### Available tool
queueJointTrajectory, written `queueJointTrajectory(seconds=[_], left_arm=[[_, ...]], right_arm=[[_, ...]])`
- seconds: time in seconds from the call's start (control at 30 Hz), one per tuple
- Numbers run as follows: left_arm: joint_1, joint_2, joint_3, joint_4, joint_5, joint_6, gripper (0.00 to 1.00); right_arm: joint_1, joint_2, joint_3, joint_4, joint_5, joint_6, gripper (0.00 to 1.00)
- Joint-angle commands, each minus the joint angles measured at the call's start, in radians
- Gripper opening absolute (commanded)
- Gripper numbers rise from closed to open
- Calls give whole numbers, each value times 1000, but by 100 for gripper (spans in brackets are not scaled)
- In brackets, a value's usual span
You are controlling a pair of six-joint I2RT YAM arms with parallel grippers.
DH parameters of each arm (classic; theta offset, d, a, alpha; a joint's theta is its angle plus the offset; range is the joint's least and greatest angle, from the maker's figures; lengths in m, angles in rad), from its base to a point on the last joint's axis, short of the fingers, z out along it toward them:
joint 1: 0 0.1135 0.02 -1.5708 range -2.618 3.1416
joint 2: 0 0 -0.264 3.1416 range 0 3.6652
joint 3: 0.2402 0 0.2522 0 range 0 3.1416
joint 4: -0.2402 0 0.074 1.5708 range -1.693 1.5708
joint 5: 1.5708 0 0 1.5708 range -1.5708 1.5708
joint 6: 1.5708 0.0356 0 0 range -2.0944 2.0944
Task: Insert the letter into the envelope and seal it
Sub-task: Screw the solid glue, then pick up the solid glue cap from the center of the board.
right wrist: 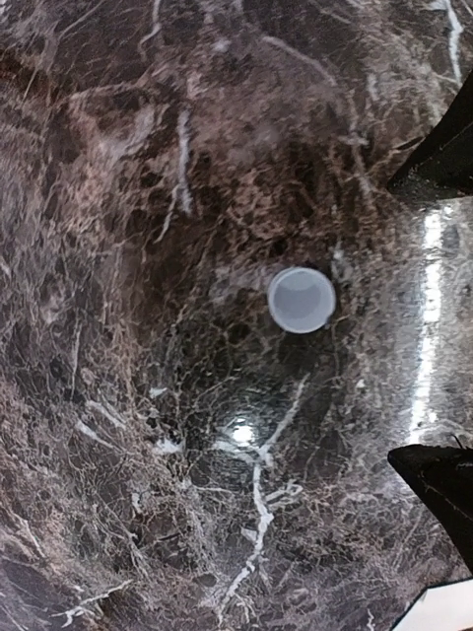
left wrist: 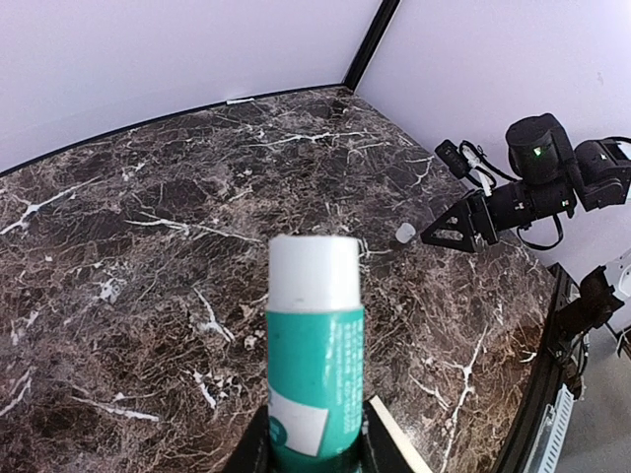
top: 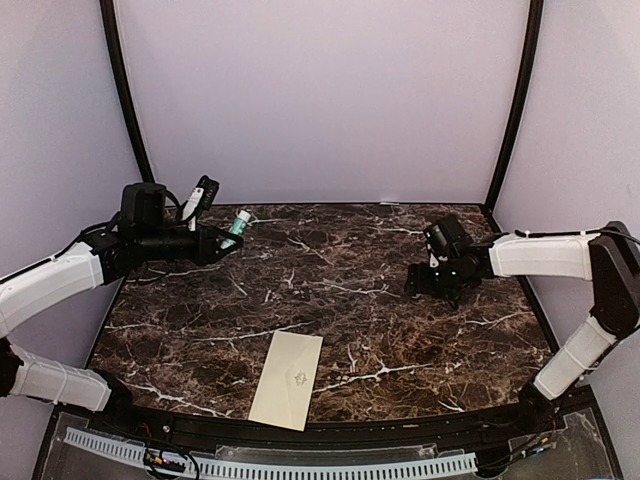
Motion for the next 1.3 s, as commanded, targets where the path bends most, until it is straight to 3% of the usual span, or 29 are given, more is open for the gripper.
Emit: queueJointTrajectory(seconds=[0.0, 0.37, 0.5, 0.73, 0.93, 1.27], left_arm=[[3, -32, -5, -13, -39, 38, 2], [3, -13, -3, -19, -31, 33, 1], [3, -11, -3, -20, -23, 34, 1], [3, -17, -2, -20, -22, 35, 1], [3, -23, -2, -23, -26, 37, 1], [4, -32, -4, -25, -30, 38, 0]], right_arm=[[-9, 107, 104, 48, 41, -68, 79], [-12, 259, 193, -14, 157, -62, 66], [-11, 281, 181, -2, 138, -61, 54], [-11, 261, 147, 39, 114, -63, 36], [-12, 270, 144, 47, 113, -68, 33], [-11, 194, 89, 107, 17, -107, 12]])
